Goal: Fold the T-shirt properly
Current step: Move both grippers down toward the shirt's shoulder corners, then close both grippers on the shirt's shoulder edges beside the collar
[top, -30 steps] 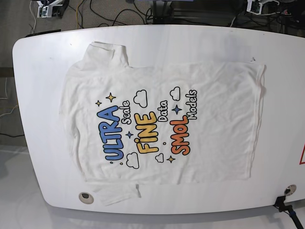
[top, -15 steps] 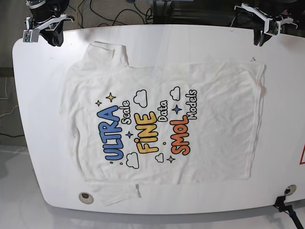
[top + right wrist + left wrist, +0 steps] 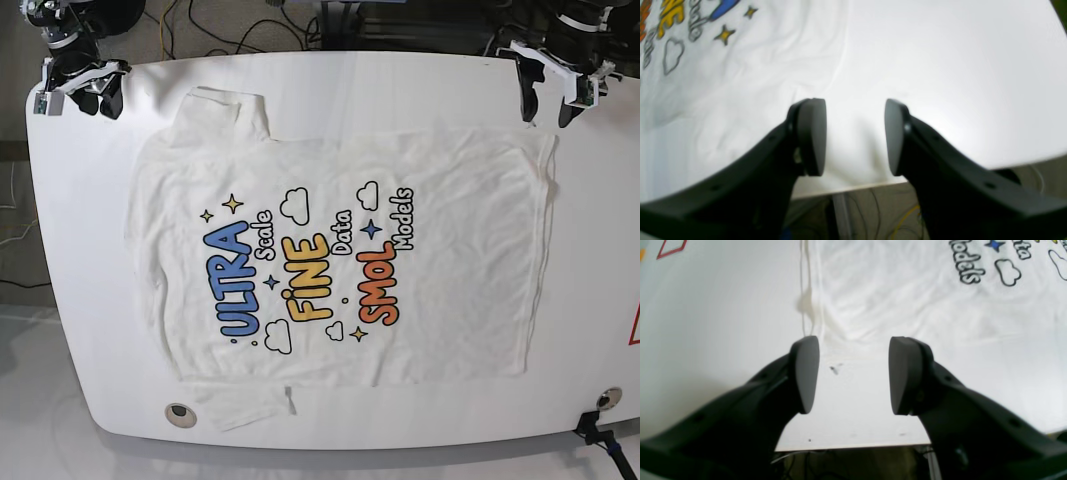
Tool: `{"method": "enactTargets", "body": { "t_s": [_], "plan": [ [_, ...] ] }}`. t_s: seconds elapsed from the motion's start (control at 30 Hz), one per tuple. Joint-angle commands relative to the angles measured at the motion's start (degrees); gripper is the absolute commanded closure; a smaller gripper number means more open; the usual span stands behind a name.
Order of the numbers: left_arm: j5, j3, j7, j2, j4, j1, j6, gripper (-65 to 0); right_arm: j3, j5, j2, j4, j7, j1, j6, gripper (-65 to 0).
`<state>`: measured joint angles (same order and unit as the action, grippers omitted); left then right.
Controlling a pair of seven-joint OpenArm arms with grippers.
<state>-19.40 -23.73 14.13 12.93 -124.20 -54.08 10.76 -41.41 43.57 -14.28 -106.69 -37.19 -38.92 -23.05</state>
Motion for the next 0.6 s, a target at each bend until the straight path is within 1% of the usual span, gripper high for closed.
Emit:
{"method": "enactTargets", "body": {
  "t_s": [0.0, 0.1, 0.3, 0.47, 0.5, 0.57],
  "plan": [
    [-0.73, -0.27, -0.66, 0.4, 0.04, 0.37, 0.09, -30.8, -1.16, 0.19, -0.8, 1.62, -3.25, 2.24, -0.34, -25.4],
    [-0.35, -0.41, 0.22, 0.54, 0.96, 2.72, 0.21, -31.2, -1.53, -0.09, -0.81, 4.47, -4.84, 5.33, -0.32, -25.5],
    [-0.35, -0.2, 2.28, 0.64, 3.54, 7.15, 0.43, -31.6, -1.41, -0.82, -1.12, 8.76, -6.34, 9.03, -0.67, -24.9],
    [-0.51, -0.17, 2.38, 0.54, 5.98, 9.47, 0.56, -31.4, -1.74, -1.27, -1.2, 11.32, -7.35, 10.93, -0.86, -24.6],
    [-0.09, -0.36, 2.25, 0.34, 5.05, 9.56, 0.21, -30.8, -0.59, -1.89, -0.62, 11.76, -9.43, 10.73, -3.59, -25.9],
    [0.09, -0.44, 2.96, 0.26, 5.02, 10.51, -0.27, -30.6, 0.79, -1.62, -0.08, 12.73, -10.34, 11.31, -5.0, -26.0]
  ]
}}
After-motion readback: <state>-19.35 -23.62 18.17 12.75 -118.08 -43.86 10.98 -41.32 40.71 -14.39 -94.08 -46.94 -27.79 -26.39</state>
